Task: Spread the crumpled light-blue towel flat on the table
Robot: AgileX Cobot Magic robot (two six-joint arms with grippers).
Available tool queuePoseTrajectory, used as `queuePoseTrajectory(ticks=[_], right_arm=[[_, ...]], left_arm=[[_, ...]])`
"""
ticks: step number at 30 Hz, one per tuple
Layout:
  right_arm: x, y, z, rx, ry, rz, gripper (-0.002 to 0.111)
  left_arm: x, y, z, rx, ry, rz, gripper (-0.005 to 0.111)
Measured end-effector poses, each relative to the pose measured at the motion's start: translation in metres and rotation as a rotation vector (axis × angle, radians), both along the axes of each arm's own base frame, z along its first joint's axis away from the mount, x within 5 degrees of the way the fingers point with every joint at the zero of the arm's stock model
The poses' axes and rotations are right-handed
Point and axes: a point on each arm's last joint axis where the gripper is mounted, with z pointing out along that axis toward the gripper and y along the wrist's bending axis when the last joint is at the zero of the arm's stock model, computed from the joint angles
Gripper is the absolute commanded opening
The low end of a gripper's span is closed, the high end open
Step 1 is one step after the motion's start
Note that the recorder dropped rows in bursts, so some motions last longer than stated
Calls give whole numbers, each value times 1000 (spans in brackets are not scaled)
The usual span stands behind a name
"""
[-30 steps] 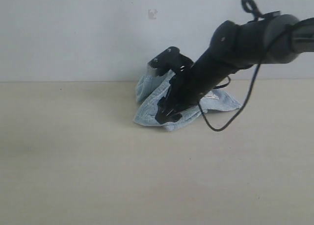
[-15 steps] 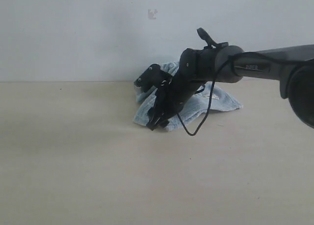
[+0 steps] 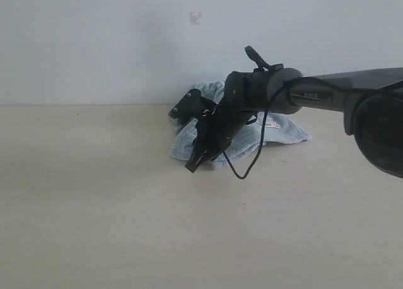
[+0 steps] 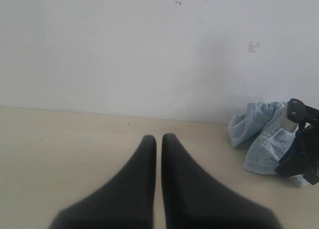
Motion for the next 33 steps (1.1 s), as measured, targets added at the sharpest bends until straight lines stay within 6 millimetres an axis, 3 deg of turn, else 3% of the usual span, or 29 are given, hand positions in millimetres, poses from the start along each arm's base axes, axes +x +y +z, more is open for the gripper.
queuePoseTrajectory(ticks=[12, 15, 21, 27, 29, 33], right_arm=[[-2, 0, 5, 60, 71, -135, 0], [-7, -2, 18, 54, 100, -131, 0], [-14, -10, 69, 99, 100, -178, 0], [-25, -43, 113, 99, 93, -276, 0], [-37, -72, 126, 77, 64, -357, 0], [-63, -110, 139, 88, 21, -455, 0]], left_arm=[[0, 0, 0, 0, 0, 0, 4], [0, 0, 0, 0, 0, 0, 4], [0, 0, 0, 0, 0, 0, 4], [0, 0, 0, 0, 0, 0, 4], [0, 0, 0, 0, 0, 0, 4], [0, 0, 0, 0, 0, 0, 4]])
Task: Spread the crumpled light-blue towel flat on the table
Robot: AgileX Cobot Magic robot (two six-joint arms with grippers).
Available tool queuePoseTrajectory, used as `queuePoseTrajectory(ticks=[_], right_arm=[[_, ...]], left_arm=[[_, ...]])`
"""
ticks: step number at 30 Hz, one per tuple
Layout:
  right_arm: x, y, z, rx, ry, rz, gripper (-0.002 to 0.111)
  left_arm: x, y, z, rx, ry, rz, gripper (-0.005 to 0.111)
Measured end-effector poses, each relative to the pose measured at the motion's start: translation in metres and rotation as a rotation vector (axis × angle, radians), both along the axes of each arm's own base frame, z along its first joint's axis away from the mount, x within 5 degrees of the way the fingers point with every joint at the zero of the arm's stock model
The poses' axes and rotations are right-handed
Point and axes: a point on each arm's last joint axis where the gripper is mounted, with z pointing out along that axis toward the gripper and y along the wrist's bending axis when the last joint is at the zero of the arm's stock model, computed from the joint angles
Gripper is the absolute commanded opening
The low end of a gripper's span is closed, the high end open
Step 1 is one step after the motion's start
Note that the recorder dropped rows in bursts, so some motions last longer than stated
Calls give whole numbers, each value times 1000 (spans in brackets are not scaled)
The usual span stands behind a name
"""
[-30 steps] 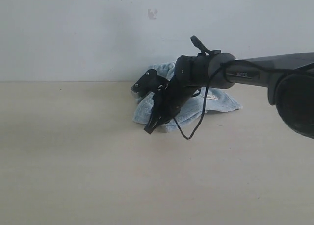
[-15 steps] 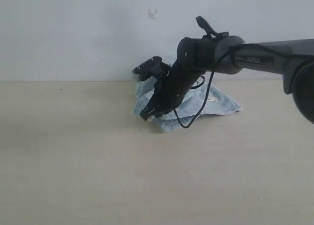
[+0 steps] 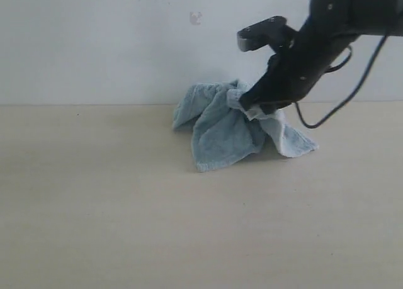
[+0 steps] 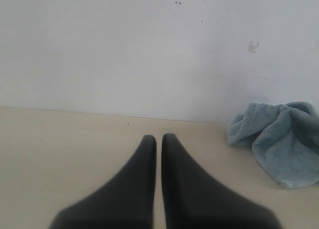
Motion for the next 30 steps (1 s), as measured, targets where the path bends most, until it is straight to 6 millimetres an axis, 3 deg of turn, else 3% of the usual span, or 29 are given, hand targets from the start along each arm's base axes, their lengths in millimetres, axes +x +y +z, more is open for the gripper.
queuePoseTrajectory(ticks=[4, 7, 11, 15, 18, 30], right_arm=[[-42, -49, 20, 29, -75, -166, 0], [-91, -99, 26, -53, -127, -306, 0], [-138, -134, 35, -62, -244, -434, 0], [-163, -138, 27, -46, -266, -456, 0], [-172, -138, 4, -55, -197, -459, 0], [-172, -126, 0, 30, -195, -446, 0]], left_arm=[[0, 0, 0, 0, 0, 0, 4], [0, 0, 0, 0, 0, 0, 4], [0, 0, 0, 0, 0, 0, 4], [0, 0, 0, 0, 0, 0, 4], [0, 0, 0, 0, 0, 0, 4], [0, 0, 0, 0, 0, 0, 4]])
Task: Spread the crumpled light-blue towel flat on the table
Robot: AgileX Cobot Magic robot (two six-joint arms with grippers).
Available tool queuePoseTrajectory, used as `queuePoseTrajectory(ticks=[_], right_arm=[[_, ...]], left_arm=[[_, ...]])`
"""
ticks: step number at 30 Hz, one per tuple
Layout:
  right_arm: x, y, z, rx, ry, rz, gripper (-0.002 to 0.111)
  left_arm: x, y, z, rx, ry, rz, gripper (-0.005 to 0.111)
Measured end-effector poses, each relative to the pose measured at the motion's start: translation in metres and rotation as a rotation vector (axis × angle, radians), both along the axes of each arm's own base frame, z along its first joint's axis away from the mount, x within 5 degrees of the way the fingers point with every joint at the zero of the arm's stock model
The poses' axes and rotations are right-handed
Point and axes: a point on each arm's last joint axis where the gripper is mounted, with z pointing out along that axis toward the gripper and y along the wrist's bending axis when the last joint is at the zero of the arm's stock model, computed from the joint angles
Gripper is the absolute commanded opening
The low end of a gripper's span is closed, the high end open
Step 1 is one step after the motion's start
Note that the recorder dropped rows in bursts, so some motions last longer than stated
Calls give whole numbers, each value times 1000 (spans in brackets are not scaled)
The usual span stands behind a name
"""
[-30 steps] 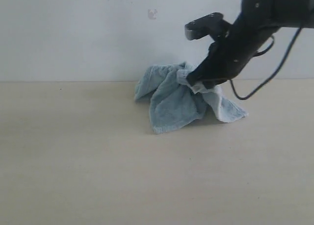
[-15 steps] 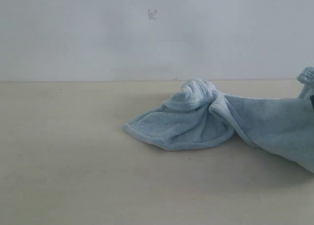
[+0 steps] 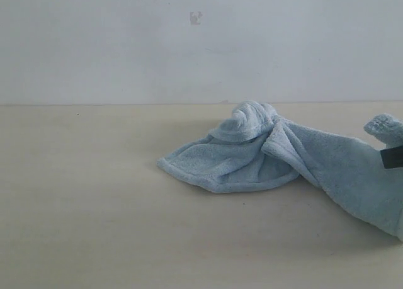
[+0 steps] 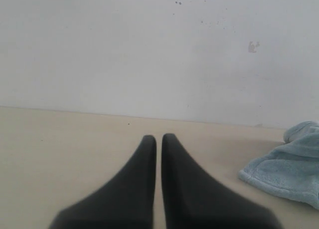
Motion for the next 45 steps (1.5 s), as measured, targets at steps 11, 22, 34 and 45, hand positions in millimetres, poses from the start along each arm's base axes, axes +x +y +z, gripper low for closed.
queuePoseTrajectory(ticks=[11, 22, 34, 45], right_arm=[[0, 4, 0, 1, -6, 26, 0], [2, 5, 2, 4, -28, 31, 0], [20, 7, -24, 8, 54, 33, 0], [32, 10, -45, 14, 109, 35, 0]], left_arm=[[0, 0, 0, 0, 0, 0, 4], [0, 1, 5, -355, -49, -6, 4], [-10, -13, 30, -654, 109, -140, 4], [57, -42, 57, -388, 495, -386, 40]])
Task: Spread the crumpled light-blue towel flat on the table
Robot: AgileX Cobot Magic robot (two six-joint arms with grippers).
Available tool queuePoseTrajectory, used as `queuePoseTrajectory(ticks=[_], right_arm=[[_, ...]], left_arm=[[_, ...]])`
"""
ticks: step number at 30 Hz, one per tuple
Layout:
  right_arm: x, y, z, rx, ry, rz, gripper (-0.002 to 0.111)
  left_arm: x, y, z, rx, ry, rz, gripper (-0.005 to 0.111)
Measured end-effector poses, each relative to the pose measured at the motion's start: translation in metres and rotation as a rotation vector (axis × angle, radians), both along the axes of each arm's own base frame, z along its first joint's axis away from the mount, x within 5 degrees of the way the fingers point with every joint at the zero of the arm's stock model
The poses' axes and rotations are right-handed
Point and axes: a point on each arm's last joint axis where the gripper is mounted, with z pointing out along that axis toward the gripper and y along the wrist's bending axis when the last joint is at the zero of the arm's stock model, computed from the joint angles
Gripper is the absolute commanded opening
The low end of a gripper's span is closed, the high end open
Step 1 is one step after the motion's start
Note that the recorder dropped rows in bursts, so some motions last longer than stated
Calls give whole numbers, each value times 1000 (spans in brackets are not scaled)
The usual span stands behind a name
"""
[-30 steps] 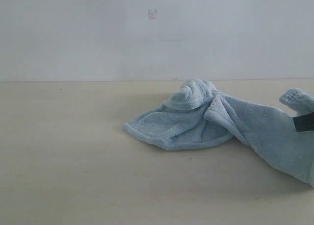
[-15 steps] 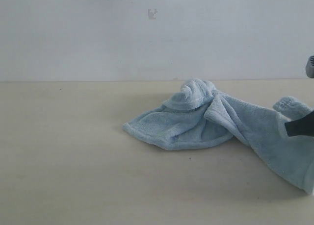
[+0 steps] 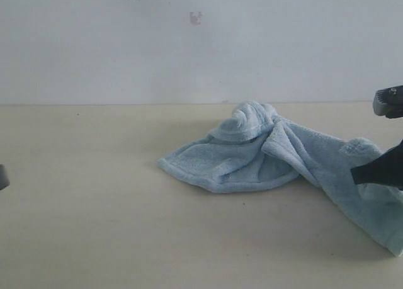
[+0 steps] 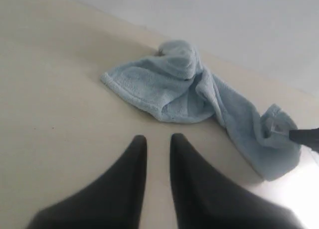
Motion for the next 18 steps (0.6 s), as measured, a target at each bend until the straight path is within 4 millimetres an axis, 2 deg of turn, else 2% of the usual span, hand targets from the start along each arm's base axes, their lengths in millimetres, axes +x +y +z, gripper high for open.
queuePoseTrajectory(ticks=[3, 5, 13, 18], right_arm=[[1, 0, 0, 2, -11, 2, 0], [1, 0, 1, 4, -17, 3, 0], [2, 1, 1, 5, -25, 4, 0], [4, 1, 0, 7, -31, 6, 0]], left_arm=[[38, -6, 0, 65, 24, -84, 56], [67, -9, -3, 116, 25, -144, 61], [179, -19, -7, 243, -69, -273, 62], [230, -45, -18, 203, -78, -400, 62]])
